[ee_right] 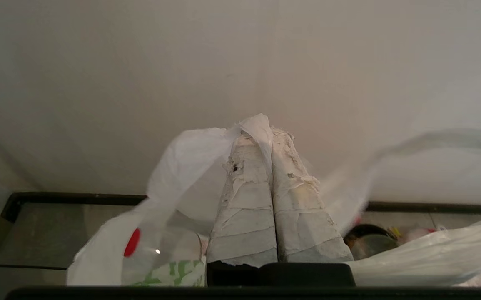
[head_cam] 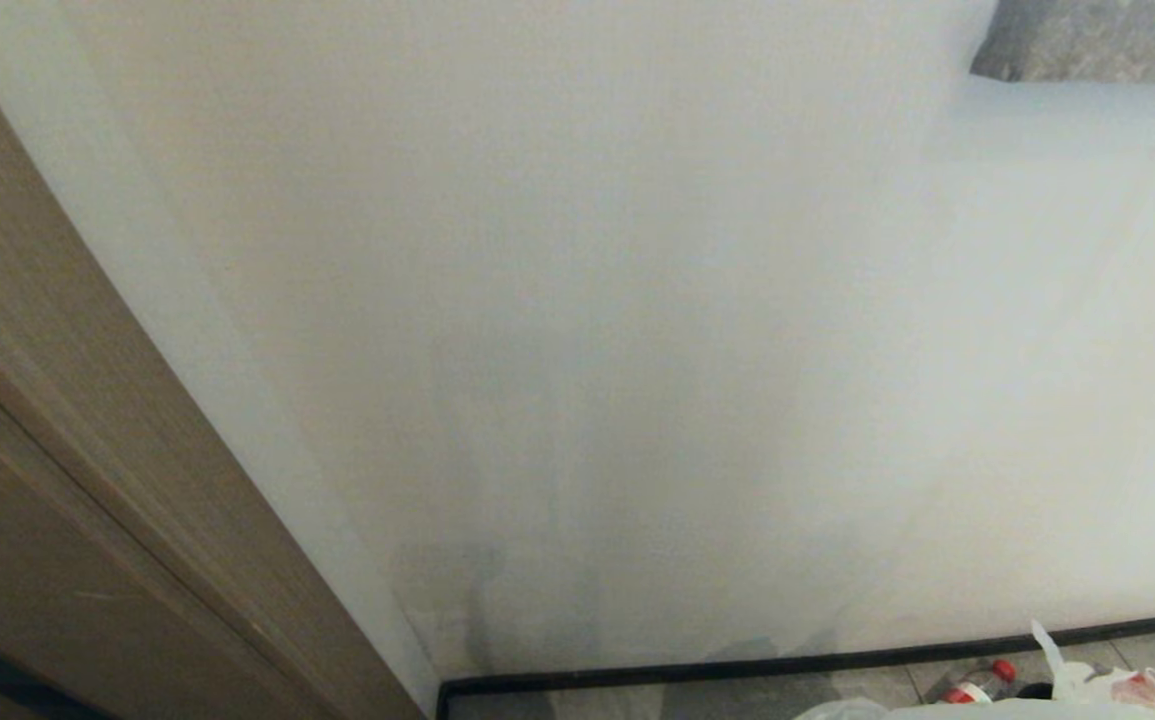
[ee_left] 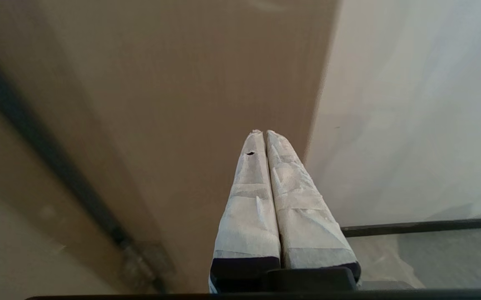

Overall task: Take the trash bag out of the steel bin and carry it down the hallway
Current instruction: Put the trash bag at the door

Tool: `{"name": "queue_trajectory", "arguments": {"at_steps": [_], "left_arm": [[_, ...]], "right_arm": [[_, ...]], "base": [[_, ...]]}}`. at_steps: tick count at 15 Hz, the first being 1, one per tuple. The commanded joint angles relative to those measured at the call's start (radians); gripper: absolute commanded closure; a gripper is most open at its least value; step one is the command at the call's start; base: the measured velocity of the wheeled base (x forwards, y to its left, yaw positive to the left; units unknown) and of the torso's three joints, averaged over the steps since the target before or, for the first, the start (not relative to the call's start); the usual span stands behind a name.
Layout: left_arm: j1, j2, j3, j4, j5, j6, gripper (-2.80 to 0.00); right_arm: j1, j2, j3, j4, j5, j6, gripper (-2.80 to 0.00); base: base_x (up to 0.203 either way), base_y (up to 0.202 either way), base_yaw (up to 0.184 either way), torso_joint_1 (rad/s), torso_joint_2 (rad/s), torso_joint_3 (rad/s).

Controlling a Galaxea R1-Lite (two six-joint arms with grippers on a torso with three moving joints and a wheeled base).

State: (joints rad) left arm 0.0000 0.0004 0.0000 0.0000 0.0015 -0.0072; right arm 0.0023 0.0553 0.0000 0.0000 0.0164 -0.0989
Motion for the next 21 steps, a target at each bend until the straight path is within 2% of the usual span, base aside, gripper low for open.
{"name": "queue_trajectory", "arguments": {"at_steps": [1,14,21], "left_arm": [[0.000,-0.002,0.001,0.000,0.000,0.000,0.00],[0.000,-0.002,0.002,0.000,0.000,0.000,0.00],[0.000,-0.002,0.002,0.000,0.001,-0.002,0.00]], "right_arm": [[0.001,0.001,0.000,0.000,0.000,-0.001,0.00],[0.001,0.001,0.000,0.000,0.000,-0.001,0.00],[0.001,0.001,0.000,0.000,0.000,-0.001,0.00]], "base": [[0.000,0.000,0.000,0.000,0.00,0.000],[0.000,0.000,0.000,0.000,0.00,-0.002],[0.000,0.000,0.000,0.003,0.00,-0.164]]}}
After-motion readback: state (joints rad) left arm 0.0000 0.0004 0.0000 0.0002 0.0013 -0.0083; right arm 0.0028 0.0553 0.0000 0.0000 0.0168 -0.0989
